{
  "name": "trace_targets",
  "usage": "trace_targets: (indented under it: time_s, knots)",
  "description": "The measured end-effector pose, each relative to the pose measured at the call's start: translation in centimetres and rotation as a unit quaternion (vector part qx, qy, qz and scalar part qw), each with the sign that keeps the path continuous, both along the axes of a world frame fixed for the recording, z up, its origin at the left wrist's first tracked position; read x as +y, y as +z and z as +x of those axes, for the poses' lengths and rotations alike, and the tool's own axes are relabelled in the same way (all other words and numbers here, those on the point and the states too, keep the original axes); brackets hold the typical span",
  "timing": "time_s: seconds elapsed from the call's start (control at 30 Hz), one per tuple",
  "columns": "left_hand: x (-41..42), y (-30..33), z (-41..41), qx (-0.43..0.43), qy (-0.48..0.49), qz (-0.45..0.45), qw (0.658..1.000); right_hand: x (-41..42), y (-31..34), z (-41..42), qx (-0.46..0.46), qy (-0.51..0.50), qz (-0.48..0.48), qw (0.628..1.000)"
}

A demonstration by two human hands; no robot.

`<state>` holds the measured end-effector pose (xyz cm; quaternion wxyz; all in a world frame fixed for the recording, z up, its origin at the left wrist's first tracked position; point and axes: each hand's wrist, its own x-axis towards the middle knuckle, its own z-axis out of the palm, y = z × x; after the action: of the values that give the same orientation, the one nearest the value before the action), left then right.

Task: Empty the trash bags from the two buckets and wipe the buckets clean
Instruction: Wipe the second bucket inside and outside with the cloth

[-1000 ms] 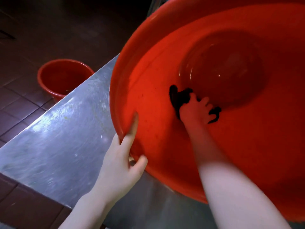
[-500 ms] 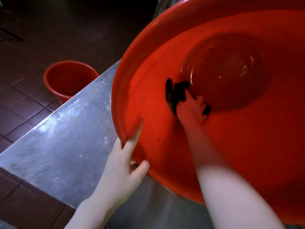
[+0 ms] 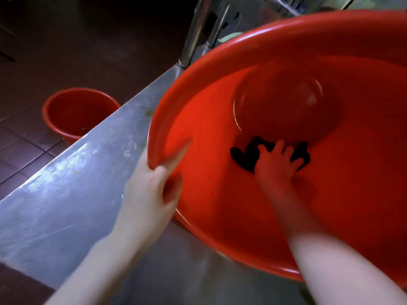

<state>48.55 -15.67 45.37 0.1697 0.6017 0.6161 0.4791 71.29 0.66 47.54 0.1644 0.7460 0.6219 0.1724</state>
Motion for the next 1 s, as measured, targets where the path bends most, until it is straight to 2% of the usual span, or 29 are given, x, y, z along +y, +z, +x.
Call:
trace_targets:
  time_s: [0.07, 0.13, 0.23, 0.3, 0.37, 0.43, 0.5, 0.53, 0.6, 0.67, 0.73, 0.8, 0.9, 1.0]
  knots:
    - [-1.6, -1.7, 2.5, -0.089, -0.015, -0.035, 0.995, 0.2, 0.2, -1.0, 0.003, -0.021, -0.002, 1.000]
    - [-2.6, -2.7, 4.2, -0.147, -0.023, -0.043, 0.988, -0.2, -0.4, -3.0, 0.082, -0.006, 0.002, 0.997]
    - [-2.5, -3.1, 4.4, -0.151, -0.035, -0.058, 0.986, -4.0, -1.4, -5.0, 0.254, 0.092, 0.020, 0.963]
    - [-2.5, -3.2, 4.0, -0.140, -0.046, -0.057, 0.987, -9.0, -1.4, -4.6, 0.325, 0.195, 0.019, 0.925]
    - [-2.5, -3.0, 3.8, -0.160, -0.049, -0.072, 0.983, -14.2, -1.1, -3.6, 0.339, 0.261, -0.001, 0.904]
    - [-2.5, -2.7, 4.0, -0.173, -0.051, -0.074, 0.981, -16.4, -1.0, -2.3, 0.317, 0.287, -0.026, 0.904]
    - [-2.5, -2.7, 4.0, -0.177, -0.043, -0.067, 0.981, -14.1, -1.2, -1.5, 0.280, 0.264, -0.001, 0.923]
    - [-2.5, -2.7, 4.0, -0.181, -0.038, -0.067, 0.981, -11.7, -1.4, -1.3, 0.233, 0.236, 0.025, 0.943]
    - [-2.5, -2.8, 4.1, -0.184, -0.031, -0.066, 0.980, -5.8, -1.5, -1.9, 0.157, 0.119, 0.034, 0.980]
    - [-2.6, -2.7, 4.3, -0.185, -0.031, -0.058, 0.981, -0.7, -1.4, -3.5, 0.204, -0.032, 0.019, 0.978]
    - [-2.6, -2.7, 4.4, -0.185, -0.032, -0.046, 0.981, 0.8, -1.6, -5.3, 0.250, -0.068, 0.027, 0.965]
    - [-2.7, -2.6, 4.4, -0.191, -0.036, -0.043, 0.980, -1.8, -1.8, -6.1, 0.290, 0.024, 0.037, 0.956]
    - [-2.8, -2.5, 4.2, -0.189, -0.038, -0.041, 0.980, -11.4, -1.3, -5.7, 0.348, 0.204, 0.027, 0.915]
    - [-2.7, -2.3, 3.9, -0.185, -0.047, -0.051, 0.980, -16.6, -1.0, -4.1, 0.332, 0.276, -0.015, 0.902]
